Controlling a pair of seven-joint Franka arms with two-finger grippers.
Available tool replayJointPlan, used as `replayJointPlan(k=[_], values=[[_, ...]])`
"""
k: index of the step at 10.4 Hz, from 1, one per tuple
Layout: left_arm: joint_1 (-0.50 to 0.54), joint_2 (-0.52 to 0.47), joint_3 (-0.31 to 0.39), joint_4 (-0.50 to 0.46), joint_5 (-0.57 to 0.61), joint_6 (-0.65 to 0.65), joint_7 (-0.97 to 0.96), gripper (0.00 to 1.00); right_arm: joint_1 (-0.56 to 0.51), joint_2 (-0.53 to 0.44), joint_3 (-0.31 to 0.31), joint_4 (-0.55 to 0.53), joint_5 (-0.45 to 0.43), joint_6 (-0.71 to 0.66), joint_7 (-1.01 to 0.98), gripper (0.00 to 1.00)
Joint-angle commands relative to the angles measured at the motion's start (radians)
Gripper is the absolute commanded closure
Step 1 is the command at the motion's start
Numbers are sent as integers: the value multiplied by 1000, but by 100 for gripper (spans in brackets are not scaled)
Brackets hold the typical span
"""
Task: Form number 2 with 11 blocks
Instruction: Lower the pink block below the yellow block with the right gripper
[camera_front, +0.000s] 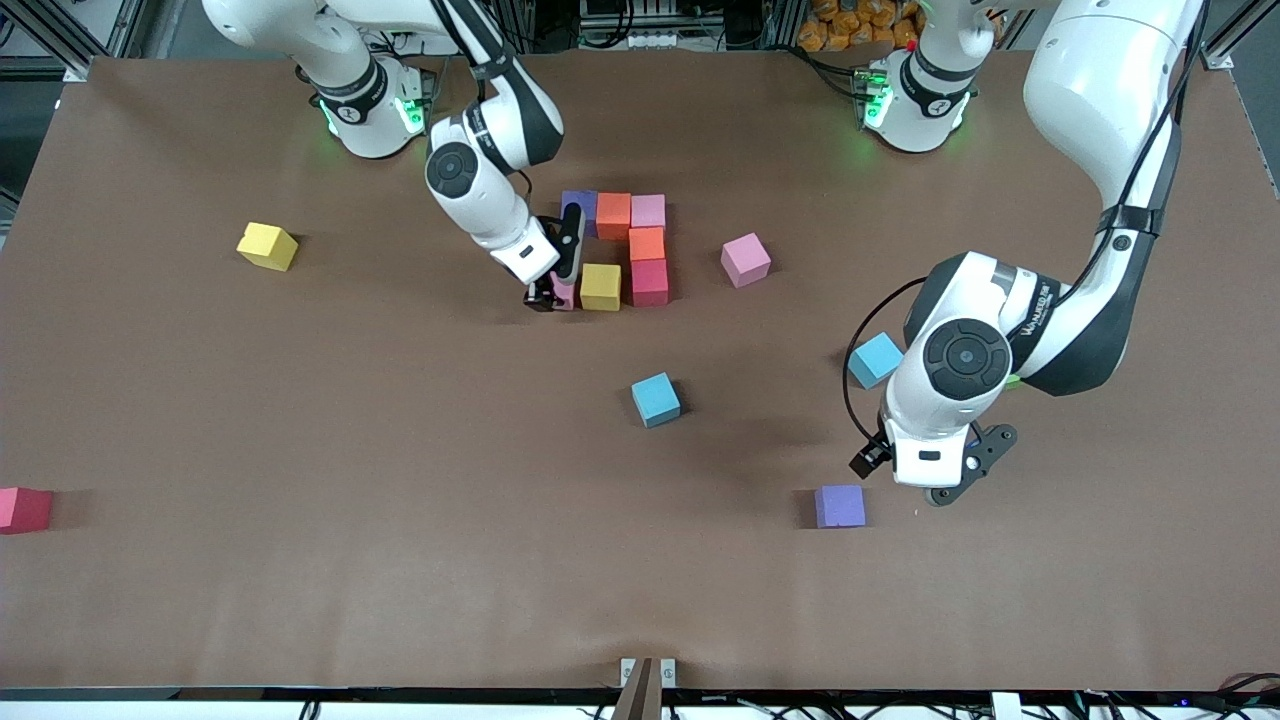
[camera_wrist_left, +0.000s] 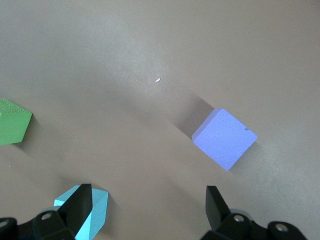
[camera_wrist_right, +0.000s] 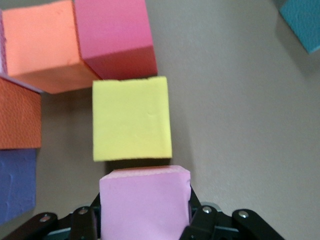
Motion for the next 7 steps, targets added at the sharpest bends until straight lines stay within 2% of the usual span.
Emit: replayJointPlan(k=[1,7], values=[[6,-11,-8,-9,23,3,-2,0,18,-12,9,-25,37,34,-10,100],[6,-9,-8,-9,23,5,-6,0,20,20,9,-22,37,82,-24,100]])
